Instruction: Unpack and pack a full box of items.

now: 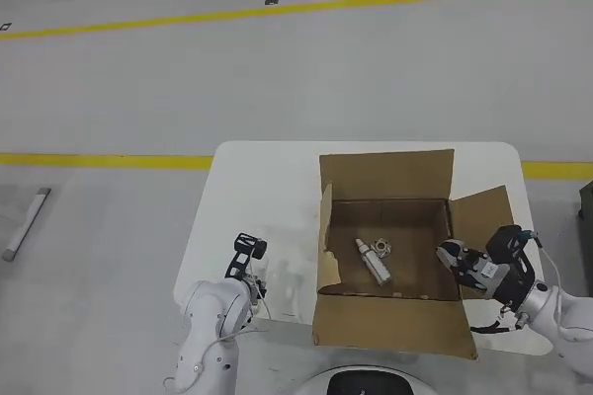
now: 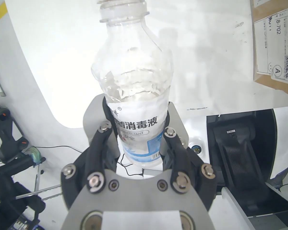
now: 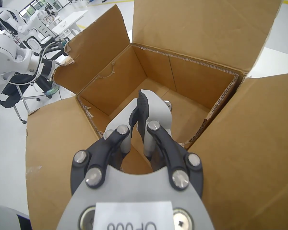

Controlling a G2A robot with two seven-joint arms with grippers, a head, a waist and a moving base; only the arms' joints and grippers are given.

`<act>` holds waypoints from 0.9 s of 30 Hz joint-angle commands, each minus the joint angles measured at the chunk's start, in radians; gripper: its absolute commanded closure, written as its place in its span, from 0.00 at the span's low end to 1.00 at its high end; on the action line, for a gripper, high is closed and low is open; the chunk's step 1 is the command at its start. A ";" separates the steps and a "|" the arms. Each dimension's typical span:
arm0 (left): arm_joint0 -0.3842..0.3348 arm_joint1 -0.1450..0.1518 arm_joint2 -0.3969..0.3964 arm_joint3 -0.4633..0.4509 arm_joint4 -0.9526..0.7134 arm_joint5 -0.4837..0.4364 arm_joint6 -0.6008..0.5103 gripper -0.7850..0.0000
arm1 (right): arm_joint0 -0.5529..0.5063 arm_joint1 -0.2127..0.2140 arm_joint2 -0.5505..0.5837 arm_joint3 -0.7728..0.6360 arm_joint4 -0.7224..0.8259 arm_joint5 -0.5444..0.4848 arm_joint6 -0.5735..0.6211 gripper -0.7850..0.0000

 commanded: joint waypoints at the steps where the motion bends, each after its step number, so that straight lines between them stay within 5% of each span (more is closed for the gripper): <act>1: -0.001 0.001 -0.002 0.026 -0.001 0.010 0.031 1.00 | 0.000 0.000 0.000 0.000 0.000 0.000 0.000 1.00; 11: -0.186 0.007 0.009 0.283 0.024 0.050 0.045 1.00 | 0.015 0.001 -0.024 -0.041 -0.023 0.010 -0.005 1.00; 23: -0.274 0.002 0.077 0.471 0.019 0.090 0.057 1.00 | 0.038 0.004 -0.045 -0.046 -0.021 0.037 0.025 1.00; 24: -0.277 0.002 0.080 0.474 0.016 0.090 0.052 0.81 | 0.041 0.004 -0.047 -0.045 -0.020 0.038 0.026 1.00; 25: -0.280 0.002 0.082 0.477 0.011 0.089 0.044 0.51 | 0.044 0.005 -0.049 -0.046 -0.020 0.041 0.031 1.00; 26: -0.283 0.002 0.084 0.481 0.005 0.087 0.034 0.00 | 0.047 0.005 -0.051 -0.047 -0.019 0.043 0.034 1.00; 27: -0.287 0.003 0.085 0.482 -0.001 0.085 0.029 0.00 | 0.051 0.005 -0.053 -0.048 -0.017 0.046 0.038 1.00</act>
